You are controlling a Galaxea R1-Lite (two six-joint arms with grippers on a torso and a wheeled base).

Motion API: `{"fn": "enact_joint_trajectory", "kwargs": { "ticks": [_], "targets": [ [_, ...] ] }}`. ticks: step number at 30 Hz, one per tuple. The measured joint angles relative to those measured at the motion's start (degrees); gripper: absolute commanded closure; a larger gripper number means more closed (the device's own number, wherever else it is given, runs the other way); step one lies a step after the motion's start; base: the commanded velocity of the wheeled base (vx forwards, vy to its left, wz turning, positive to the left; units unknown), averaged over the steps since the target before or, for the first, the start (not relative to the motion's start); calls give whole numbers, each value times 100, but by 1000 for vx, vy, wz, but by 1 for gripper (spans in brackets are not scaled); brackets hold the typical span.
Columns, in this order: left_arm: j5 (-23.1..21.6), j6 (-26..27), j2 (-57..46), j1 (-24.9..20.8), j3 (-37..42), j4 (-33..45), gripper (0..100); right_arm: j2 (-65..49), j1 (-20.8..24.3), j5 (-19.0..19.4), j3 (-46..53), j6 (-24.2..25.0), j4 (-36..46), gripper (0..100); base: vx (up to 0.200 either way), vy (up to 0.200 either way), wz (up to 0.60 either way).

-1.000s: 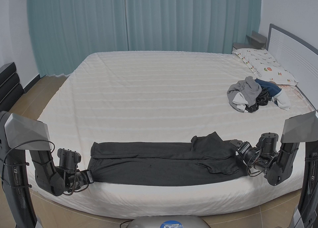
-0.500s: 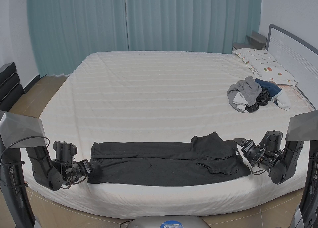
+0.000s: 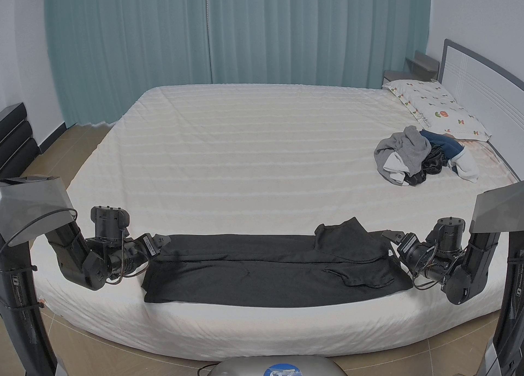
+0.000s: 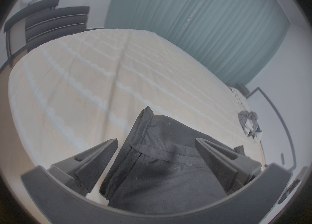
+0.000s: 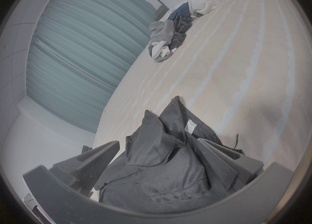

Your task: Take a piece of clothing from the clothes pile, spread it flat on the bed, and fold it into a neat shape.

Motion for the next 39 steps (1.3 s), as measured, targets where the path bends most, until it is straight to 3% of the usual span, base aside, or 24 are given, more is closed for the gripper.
{"fn": "enact_joint_trajectory", "kwargs": {
  "ticks": [10, 20, 28, 39],
  "targets": [
    [-61, 1514, 599, -11, -703, 457, 0, 39, 0, 46, 20, 4, 0, 0, 0, 0, 0],
    [-28, 1593, 1161, -48, -901, 162, 0, 49, 39, 51, 23, 4, 2, 0, 0, 0, 0],
    [272, 1598, 990, -65, -846, 156, 0, 49, 44, 49, 23, 4, 0, 0, 0, 0, 0],
    [283, 1481, 811, -246, -861, 145, 0, 46, 44, 46, 17, 2, 0, 0, 0, 0, 0]
  ]
}}
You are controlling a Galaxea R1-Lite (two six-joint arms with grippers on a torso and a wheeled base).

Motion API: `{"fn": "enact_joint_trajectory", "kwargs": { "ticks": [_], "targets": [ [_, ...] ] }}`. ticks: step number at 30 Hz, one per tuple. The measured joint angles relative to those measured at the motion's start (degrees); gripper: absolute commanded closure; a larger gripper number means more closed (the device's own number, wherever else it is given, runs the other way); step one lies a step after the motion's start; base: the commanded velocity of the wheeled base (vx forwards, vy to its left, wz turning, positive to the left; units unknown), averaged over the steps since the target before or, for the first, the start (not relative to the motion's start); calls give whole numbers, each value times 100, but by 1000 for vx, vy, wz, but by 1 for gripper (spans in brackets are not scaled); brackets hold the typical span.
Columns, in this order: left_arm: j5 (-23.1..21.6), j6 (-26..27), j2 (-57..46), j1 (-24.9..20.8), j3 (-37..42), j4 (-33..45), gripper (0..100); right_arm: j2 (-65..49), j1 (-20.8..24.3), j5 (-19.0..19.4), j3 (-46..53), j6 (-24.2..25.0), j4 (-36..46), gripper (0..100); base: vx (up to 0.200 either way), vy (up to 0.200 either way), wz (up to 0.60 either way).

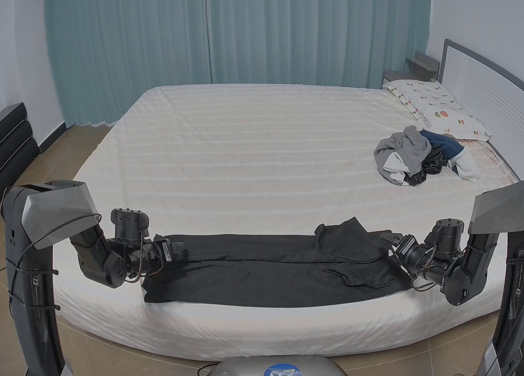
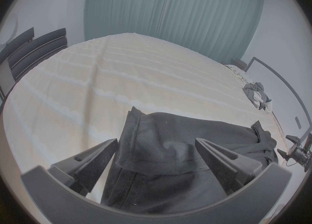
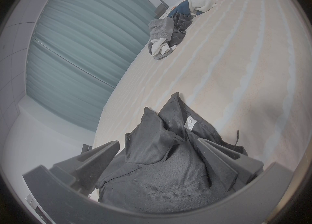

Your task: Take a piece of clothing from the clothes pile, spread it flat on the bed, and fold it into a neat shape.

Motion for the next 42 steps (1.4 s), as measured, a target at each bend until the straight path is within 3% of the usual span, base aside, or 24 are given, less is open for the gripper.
{"fn": "enact_joint_trajectory", "kwargs": {
  "ticks": [17, 18, 42],
  "targets": [
    [4, 35, 422, 0, -44, -216, 0, 0, 11, 7, 6, 1, -2, 0, 0, 0, 0],
    [4, 27, 427, 0, -41, -218, 100, 0, 11, 7, 6, 1, -2, 0, 0, 0, 0],
    [-5, -296, 141, 94, 52, -216, 100, -535, -72, -20, -20, 17, 134, 0, 0, 0, 0]
  ]
}}
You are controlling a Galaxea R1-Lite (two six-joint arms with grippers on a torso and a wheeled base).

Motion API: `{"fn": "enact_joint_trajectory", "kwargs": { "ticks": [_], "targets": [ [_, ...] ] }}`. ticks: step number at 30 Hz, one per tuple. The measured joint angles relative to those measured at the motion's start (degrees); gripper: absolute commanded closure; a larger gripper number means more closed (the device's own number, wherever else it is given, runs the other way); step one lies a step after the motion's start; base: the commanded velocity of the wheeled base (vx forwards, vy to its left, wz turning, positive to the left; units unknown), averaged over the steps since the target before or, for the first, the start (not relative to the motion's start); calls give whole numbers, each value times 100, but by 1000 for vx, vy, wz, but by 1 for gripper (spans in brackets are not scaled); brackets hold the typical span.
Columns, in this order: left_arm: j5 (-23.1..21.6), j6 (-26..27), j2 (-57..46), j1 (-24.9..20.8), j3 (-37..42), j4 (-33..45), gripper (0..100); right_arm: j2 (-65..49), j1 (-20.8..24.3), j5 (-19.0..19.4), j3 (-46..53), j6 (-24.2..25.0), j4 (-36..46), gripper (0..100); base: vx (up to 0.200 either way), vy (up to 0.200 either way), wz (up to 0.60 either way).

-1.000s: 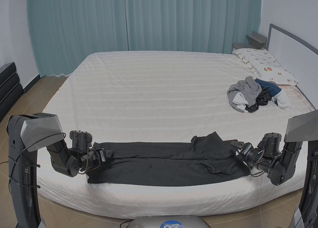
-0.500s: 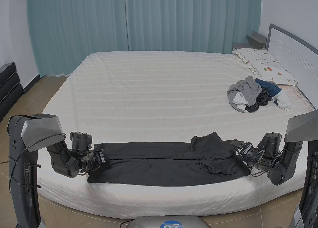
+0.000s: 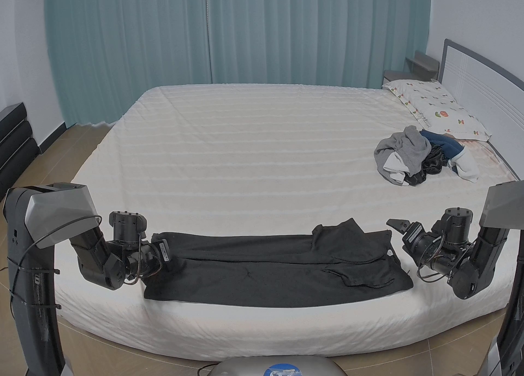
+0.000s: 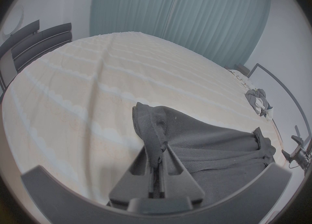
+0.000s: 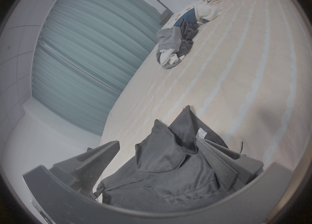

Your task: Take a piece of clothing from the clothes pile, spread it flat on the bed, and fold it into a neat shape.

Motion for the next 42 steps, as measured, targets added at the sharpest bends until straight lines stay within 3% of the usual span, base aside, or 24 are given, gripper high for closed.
{"fn": "enact_joint_trajectory", "kwargs": {
  "ticks": [4, 10, 19, 27, 42],
  "targets": [
    [-4, 2, -113, 37, 34, 9, 100, -350, -232, 5, 30, 2, 206, 0, 0, 0, 0],
    [-6, 4, -207, 74, 52, 13, 100, -724, -998, 61, 510, 88, 250, 0, 0, 0, 0],
    [-45, 33, -332, 193, 59, 60, 100, -749, -1944, 1013, 1028, 976, -443, 0, 0, 0, 0],
    [-60, 41, -389, 257, 28, 82, 100, -241, -2058, 1086, 1204, 1029, -914, 0, 0, 0, 0],
    [-227, 50, -599, 647, -40, 299, 100, 95, -2069, 1103, 1250, 1048, -941, 0, 0, 0, 0]
  ]
}}
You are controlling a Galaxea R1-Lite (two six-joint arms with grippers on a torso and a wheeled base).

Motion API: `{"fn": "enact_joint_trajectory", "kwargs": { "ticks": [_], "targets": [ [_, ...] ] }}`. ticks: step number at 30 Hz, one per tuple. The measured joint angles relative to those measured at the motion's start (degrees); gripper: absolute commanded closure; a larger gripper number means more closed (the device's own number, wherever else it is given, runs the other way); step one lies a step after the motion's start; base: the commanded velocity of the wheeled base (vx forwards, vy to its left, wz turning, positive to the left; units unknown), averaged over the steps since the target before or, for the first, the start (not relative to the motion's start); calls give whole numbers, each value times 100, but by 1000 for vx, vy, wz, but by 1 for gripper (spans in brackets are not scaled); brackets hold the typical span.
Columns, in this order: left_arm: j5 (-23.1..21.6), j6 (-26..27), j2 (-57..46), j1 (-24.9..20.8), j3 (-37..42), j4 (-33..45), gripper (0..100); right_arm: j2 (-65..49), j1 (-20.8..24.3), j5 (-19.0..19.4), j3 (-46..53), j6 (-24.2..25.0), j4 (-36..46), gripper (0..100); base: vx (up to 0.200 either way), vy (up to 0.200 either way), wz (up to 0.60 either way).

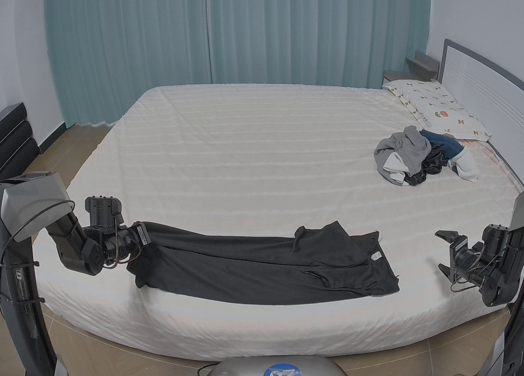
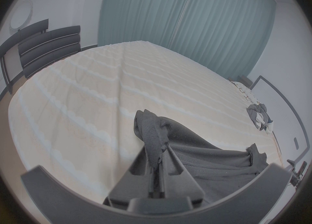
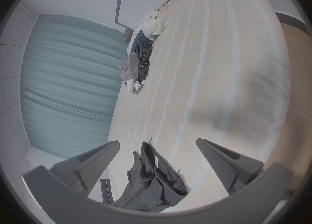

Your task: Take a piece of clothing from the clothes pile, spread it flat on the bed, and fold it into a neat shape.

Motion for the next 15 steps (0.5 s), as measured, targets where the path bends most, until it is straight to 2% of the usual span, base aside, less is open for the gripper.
{"fn": "enact_joint_trajectory", "kwargs": {
  "ticks": [5, 11, 15],
  "targets": [
    [-16, -4, -66, 73, -48, 126, 100, 13, 4, -2, -1, -2, 0, 0, 0, 0, 0],
    [-16, -13, -74, -50, -9, 130, 100, 21, 9, -2, -1, -2, -2, 0, 0, 0, 0],
    [-16, -26, -74, -101, 11, 137, 100, 22, 9, -5, 0, 0, 0, 0, -200, 0, 0]
  ]
}}
